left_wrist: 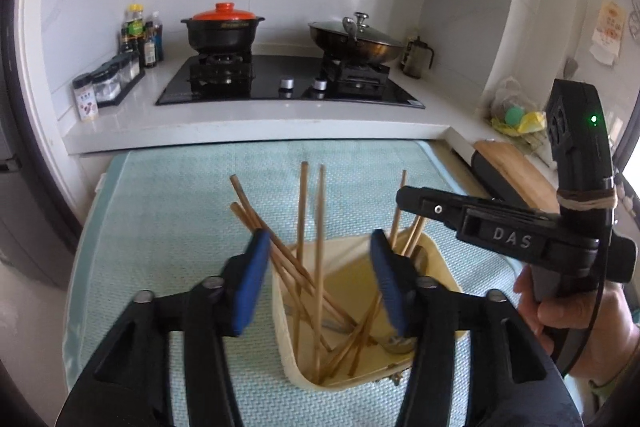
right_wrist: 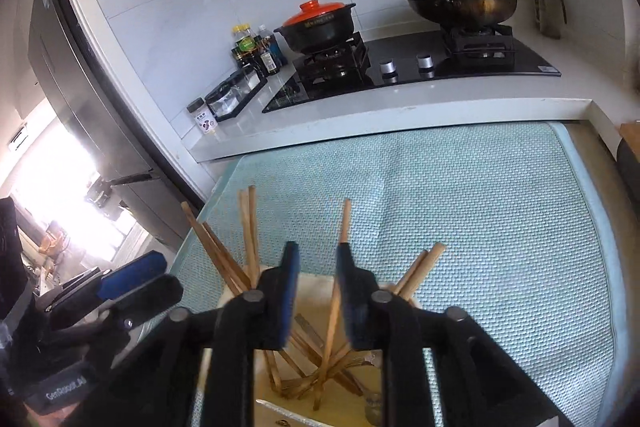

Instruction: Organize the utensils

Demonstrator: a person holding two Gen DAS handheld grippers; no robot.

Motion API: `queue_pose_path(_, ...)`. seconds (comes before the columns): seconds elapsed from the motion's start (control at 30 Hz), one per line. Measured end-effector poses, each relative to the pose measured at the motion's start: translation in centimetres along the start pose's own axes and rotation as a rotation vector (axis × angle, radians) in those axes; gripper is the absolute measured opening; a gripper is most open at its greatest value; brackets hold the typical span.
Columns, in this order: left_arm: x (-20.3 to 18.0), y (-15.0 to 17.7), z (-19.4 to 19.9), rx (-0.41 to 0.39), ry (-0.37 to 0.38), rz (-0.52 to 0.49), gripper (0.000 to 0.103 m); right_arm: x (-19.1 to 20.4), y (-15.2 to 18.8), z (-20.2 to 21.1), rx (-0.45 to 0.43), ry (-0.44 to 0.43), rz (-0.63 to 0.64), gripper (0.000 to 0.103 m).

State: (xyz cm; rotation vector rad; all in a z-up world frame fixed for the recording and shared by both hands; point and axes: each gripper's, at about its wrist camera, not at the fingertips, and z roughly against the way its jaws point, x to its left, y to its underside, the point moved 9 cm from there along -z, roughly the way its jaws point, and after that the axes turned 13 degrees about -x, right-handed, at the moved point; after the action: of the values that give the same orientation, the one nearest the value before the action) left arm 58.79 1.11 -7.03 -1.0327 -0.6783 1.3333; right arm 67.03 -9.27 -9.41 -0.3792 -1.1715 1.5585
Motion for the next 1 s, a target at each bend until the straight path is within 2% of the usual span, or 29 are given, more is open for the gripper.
queue_pose_path(0.07, -0.1, -0.3, 2.0, -0.033, -0.019, -0.037, 0.081, 0.3, -0.9, 2.0, -0.052, 0.004, 0.013, 0.064)
queue_pose_path(0.17, -0.3, -0.7, 5.5, -0.086, -0.069, -0.093, 0.099, 0.9, -1.9, 5.5, -0.098, 0.037, 0.065, 0.065)
queue_pose_path(0.23, -0.7, -0.6, 8.6, -0.142, -0.11, -0.132, 0.101, 1.5, -1.9, 8.3, -0.121, 0.066, 0.111, 0.068)
queue_pose_path(0.3, -1.4, -0.3, 11.5, -0.185, -0.151, -0.174, 0.102, 2.3, -1.6, 11.3, -0.156, 0.103, 0.162, 0.082)
queue_pose_path(0.33, -1.8, 0.0, 12.9, -0.204, -0.172, -0.193, 0.102, 2.8, -1.3, 12.9, -0.178, 0.122, 0.186, 0.085)
queue_pose_path(0.43, -2.6, 1.1, 16.9, -0.254, -0.247, -0.212, 0.102, 4.5, 0.2, 17.8, -0.234, 0.15, 0.236, 0.087)
queue_pose_path(0.53, -2.8, 3.3, 20.5, -0.243, -0.375, -0.202, 0.102, 6.4, 2.6, 22.0, -0.266, 0.148, 0.249, 0.088)
queue_pose_path(0.57, -3.0, 4.1, 21.4, -0.232, -0.39, -0.204, 0.102, 7.0, 3.5, 23.4, -0.277, 0.142, 0.247, 0.089)
queue_pose_path(0.67, -4.1, 6.8, 23.9, -0.191, -0.346, -0.17, 0.103, 8.3, 6.1, 26.8, -0.308, 0.144, 0.228, 0.089)
queue_pose_path(0.77, -4.9, 8.9, 26.1, -0.169, -0.331, -0.144, 0.103, 8.8, 9.0, 29.3, -0.305, 0.181, 0.212, 0.089)
queue_pose_path(1.0, -5.4, 11.6, 29.4, -0.129, -0.289, -0.067, 0.103, 10.1, 13.5, 31.8, -0.264, 0.253, 0.237, 0.089)
